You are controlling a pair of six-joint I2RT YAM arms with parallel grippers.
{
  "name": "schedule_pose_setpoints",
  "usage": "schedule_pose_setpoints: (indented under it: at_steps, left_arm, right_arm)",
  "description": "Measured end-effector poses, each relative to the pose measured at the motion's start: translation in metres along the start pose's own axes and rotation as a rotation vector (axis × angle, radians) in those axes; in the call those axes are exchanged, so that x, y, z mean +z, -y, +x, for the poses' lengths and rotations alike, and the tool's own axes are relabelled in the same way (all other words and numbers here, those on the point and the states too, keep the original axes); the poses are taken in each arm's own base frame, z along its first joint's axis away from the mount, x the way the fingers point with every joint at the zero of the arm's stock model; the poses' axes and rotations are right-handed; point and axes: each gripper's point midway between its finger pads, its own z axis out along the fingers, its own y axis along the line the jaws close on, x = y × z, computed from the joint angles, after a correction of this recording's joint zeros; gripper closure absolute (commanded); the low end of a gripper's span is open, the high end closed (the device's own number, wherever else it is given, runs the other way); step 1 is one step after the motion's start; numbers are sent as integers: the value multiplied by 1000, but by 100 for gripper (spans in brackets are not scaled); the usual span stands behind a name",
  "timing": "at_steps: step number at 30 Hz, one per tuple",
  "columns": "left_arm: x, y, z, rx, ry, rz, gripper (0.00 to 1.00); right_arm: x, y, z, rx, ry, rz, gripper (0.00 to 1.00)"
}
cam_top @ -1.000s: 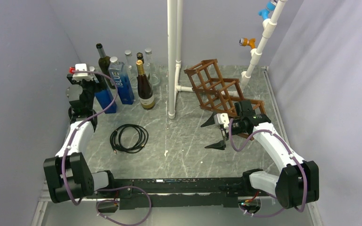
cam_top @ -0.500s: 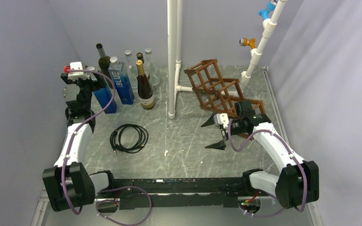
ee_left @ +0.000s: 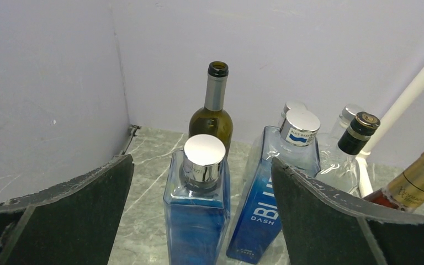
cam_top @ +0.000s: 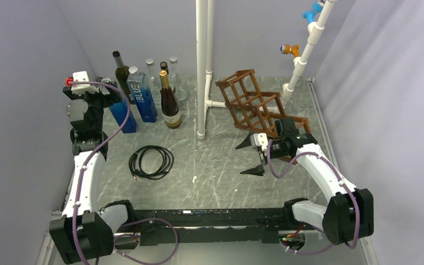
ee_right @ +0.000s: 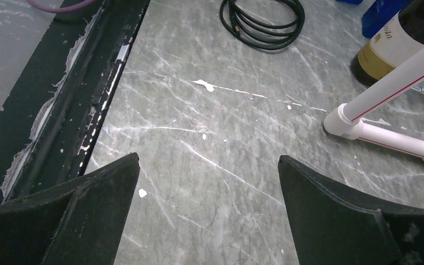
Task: Take the wine bottle off the wine rack
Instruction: Place the wine bottle at the center of the board.
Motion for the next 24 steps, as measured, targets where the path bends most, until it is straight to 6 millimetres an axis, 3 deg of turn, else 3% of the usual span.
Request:
schedule_pose_setpoints:
  at_steps: [11,17,24]
  left_arm:
    - [-29,11,-21,-49,-28,26,1]
    - [-54,30,-33,-101,-34,109,1]
    - [-78,63,-28,-188,-105,225,0]
  right_arm:
    - [0,-2,0,6,-1,-4,1]
    - [-1,-3,-1,1,-2,-3,1]
    - [-6,-1,-4,-10,-5,23,1]
